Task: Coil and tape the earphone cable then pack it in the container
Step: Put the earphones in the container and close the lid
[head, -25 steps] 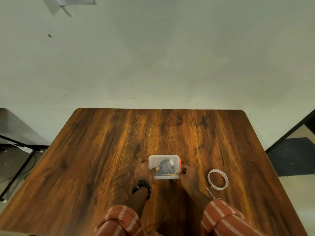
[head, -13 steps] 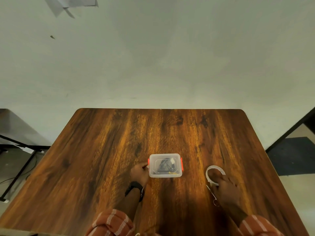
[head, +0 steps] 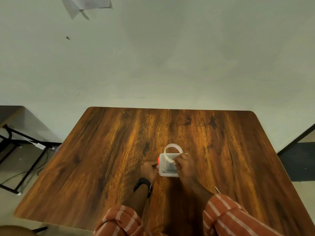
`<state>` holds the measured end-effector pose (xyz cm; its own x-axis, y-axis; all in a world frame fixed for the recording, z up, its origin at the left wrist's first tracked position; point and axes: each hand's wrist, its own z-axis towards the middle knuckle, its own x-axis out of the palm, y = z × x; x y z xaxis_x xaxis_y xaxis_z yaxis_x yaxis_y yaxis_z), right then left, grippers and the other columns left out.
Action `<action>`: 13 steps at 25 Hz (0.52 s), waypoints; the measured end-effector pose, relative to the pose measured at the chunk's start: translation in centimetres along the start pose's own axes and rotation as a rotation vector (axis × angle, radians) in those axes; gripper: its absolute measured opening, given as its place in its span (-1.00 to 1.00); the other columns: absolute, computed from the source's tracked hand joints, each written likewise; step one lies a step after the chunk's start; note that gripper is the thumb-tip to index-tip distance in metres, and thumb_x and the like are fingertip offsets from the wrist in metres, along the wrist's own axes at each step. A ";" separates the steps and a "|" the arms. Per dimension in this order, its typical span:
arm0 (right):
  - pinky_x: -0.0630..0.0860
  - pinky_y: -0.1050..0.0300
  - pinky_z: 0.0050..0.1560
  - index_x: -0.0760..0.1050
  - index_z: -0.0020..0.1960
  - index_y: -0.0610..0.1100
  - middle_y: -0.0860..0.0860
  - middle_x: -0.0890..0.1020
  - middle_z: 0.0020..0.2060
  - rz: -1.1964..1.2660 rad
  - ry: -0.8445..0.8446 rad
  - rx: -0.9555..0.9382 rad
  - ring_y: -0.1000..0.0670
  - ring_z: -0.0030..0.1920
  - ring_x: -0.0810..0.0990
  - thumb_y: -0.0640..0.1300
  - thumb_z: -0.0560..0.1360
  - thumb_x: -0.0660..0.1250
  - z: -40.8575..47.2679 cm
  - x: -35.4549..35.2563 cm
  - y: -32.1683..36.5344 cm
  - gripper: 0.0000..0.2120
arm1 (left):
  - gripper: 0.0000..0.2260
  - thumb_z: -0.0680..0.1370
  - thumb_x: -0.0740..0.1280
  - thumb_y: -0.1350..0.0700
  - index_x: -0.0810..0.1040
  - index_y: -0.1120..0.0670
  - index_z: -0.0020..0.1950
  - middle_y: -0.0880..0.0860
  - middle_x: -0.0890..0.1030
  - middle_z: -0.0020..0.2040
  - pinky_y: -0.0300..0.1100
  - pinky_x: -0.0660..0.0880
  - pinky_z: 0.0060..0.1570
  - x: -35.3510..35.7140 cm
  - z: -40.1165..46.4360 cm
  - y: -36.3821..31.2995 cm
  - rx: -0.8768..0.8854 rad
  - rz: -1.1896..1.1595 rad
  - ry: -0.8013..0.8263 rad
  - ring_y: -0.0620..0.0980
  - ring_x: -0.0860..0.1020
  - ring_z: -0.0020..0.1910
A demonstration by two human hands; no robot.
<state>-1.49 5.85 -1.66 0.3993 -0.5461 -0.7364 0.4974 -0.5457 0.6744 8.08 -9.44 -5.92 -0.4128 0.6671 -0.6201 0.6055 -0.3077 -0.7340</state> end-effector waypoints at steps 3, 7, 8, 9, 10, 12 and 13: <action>0.43 0.22 0.28 0.60 0.20 -0.09 0.04 0.61 0.19 -0.071 0.201 0.034 0.03 0.23 0.52 -0.20 0.55 0.30 -0.4 2.2 -0.3 -0.75 | -0.74 0.55 0.30 0.29 0.72 0.00 0.01 -0.06 0.73 -0.19 -0.01 0.64 -0.04 -0.3 0.1 -0.1 -0.016 -0.019 0.026 -0.08 0.67 -0.19; 0.47 0.04 0.29 0.54 0.30 -0.08 0.04 0.58 0.27 -0.102 0.145 -0.065 -0.01 0.26 0.51 -0.17 0.56 0.31 -1.7 1.3 -1.5 -0.68 | -0.74 0.55 0.30 0.30 0.71 0.03 0.05 -0.04 0.73 -0.21 -0.01 0.64 -0.02 -0.4 0.4 0.0 -0.044 -0.022 0.039 -0.07 0.67 -0.21; 0.49 0.07 0.23 0.55 0.29 -0.07 0.03 0.58 0.24 -0.086 0.067 -0.060 -0.01 0.23 0.53 -0.15 0.55 0.32 -2.5 0.6 -2.2 -0.68 | -0.75 0.55 0.31 0.29 0.71 0.02 0.04 -0.05 0.73 -0.22 -0.01 0.65 -0.03 -0.3 0.5 0.1 -0.044 -0.011 0.032 -0.08 0.67 -0.22; 0.49 0.09 0.17 0.57 0.25 -0.06 0.02 0.59 0.19 -0.076 -0.035 -0.034 -0.01 0.18 0.54 -0.12 0.53 0.33 -3.4 -0.2 -3.4 -0.71 | -0.76 0.55 0.32 0.28 0.72 0.02 0.04 -0.05 0.73 -0.22 -0.01 0.65 -0.03 -0.3 0.5 0.1 -0.048 0.001 0.024 -0.09 0.67 -0.23; 0.49 0.08 0.13 0.59 0.20 -0.03 0.02 0.60 0.14 -0.095 -0.120 0.018 -0.01 0.13 0.56 -0.08 0.53 0.33 -4.5 -1.0 -5.3 -0.75 | -0.77 0.55 0.32 0.27 0.72 0.02 0.03 -0.05 0.73 -0.21 -0.02 0.65 -0.04 -0.2 0.5 0.1 -0.047 0.008 0.024 -0.09 0.67 -0.23; 0.50 0.01 0.15 0.59 0.16 0.02 0.02 0.61 0.13 -0.204 -0.138 0.229 -0.01 0.10 0.58 0.08 0.55 0.24 -7.3 -3.2 -9.5 -0.73 | -0.77 0.54 0.32 0.27 0.72 0.02 0.03 -0.04 0.73 -0.20 -0.02 0.65 -0.03 -0.1 0.8 0.3 -0.046 0.014 0.036 -0.07 0.67 -0.22; 0.51 -0.03 0.16 0.56 0.18 0.04 0.02 0.60 0.16 -0.245 -0.091 0.348 -0.03 0.11 0.57 0.17 0.54 0.20 -9.0 -4.2 -11.9 -0.67 | -0.77 0.54 0.33 0.26 0.72 0.02 0.03 -0.04 0.74 -0.20 -0.02 0.64 -0.03 0.0 1.0 0.4 -0.047 0.012 0.045 -0.06 0.68 -0.21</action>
<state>-2.14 20.30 -7.09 0.2248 -0.4190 -0.8797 0.2735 -0.8394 0.4697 7.64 -10.26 -6.49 -0.3749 0.6933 -0.6154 0.6418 -0.2849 -0.7120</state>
